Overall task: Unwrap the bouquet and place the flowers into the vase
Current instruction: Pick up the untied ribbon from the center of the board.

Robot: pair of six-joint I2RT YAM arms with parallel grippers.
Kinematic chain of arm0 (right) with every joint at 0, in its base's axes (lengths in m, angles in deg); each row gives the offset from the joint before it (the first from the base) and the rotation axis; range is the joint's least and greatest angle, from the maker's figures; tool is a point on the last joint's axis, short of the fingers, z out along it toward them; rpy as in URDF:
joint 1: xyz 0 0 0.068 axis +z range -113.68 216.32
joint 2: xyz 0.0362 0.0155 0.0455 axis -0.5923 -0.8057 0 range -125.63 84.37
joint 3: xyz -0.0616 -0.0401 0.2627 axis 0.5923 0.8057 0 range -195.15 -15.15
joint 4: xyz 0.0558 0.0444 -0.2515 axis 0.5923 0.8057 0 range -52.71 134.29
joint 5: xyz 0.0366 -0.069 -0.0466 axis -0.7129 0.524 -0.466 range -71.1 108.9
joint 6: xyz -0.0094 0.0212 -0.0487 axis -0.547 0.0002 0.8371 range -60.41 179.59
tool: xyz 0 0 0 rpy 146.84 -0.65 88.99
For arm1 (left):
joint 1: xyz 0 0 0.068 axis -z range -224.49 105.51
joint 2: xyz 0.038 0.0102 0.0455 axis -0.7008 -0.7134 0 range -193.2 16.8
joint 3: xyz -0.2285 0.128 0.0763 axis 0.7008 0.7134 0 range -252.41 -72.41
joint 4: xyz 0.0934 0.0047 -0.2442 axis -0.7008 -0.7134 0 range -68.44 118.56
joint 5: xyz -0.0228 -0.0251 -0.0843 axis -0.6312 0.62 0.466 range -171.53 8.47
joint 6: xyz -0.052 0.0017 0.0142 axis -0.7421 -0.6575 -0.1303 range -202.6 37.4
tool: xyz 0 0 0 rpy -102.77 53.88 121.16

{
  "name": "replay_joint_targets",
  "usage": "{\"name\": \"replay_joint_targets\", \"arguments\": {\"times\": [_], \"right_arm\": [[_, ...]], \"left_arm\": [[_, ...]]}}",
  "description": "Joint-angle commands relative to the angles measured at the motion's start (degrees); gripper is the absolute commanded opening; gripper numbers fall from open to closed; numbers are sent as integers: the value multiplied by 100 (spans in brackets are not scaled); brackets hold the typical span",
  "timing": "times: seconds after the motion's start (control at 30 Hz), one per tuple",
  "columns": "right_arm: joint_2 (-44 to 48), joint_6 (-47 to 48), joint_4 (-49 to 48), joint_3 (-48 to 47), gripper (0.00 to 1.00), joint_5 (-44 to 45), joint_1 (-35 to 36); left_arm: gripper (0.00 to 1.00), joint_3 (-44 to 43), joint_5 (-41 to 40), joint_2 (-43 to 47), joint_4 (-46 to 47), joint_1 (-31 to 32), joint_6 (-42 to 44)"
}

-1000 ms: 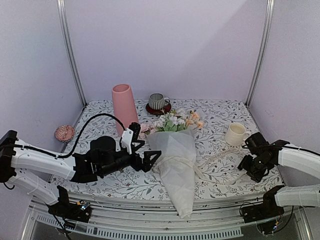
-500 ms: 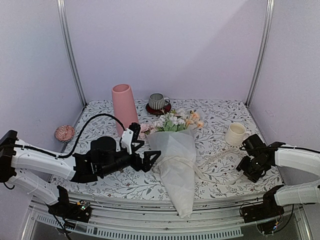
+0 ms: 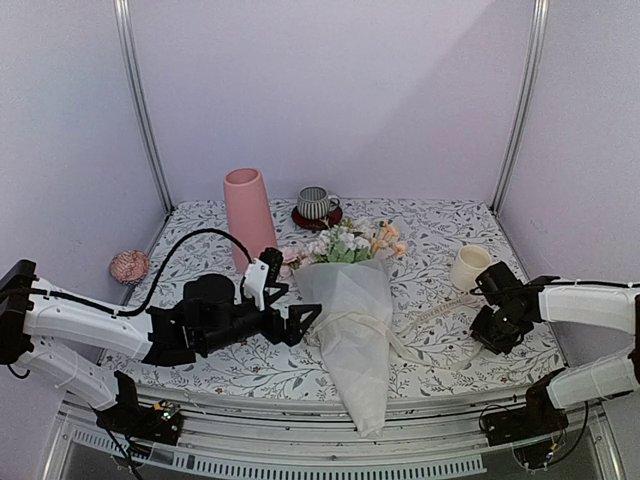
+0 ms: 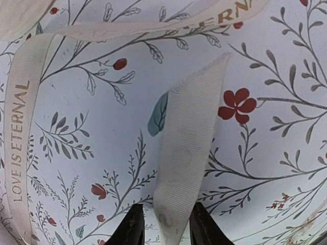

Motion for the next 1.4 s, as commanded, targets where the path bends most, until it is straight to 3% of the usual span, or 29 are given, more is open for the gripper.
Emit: {"name": "replay_joint_targets", "arguments": {"times": [0.0, 0.1, 0.27, 0.5, 0.53, 0.57, 0.7, 1.03, 1.37], "right_arm": [[-190, 106, 25, -86, 29, -149, 62], [28, 196, 175, -343, 25, -44, 66], [495, 586, 558, -997, 3, 130, 64], [853, 1057, 597, -1647, 2, -174, 67], [846, 1154, 608, -1728, 3, -171, 64], [811, 1211, 700, -1797, 10, -102, 62], [513, 1236, 1331, -1929, 50, 276, 63], [269, 1019, 815, -831, 60, 86, 65], [-669, 1006, 359, -650, 52, 73, 93]], "left_arm": [[97, -57, -62, 8, -139, 32, 143], [97, -89, -47, 2, -187, 30, 174], [97, -94, 59, -64, -101, 33, 170], [97, -380, 520, -344, -55, 56, 227], [97, -438, 584, -397, -52, 71, 240], [97, -488, 620, -437, -56, 99, 255], [97, -625, 565, -569, -104, 190, 311], [97, -606, 442, -514, -115, 225, 376], [97, -405, 306, -316, -105, 227, 357]]}}
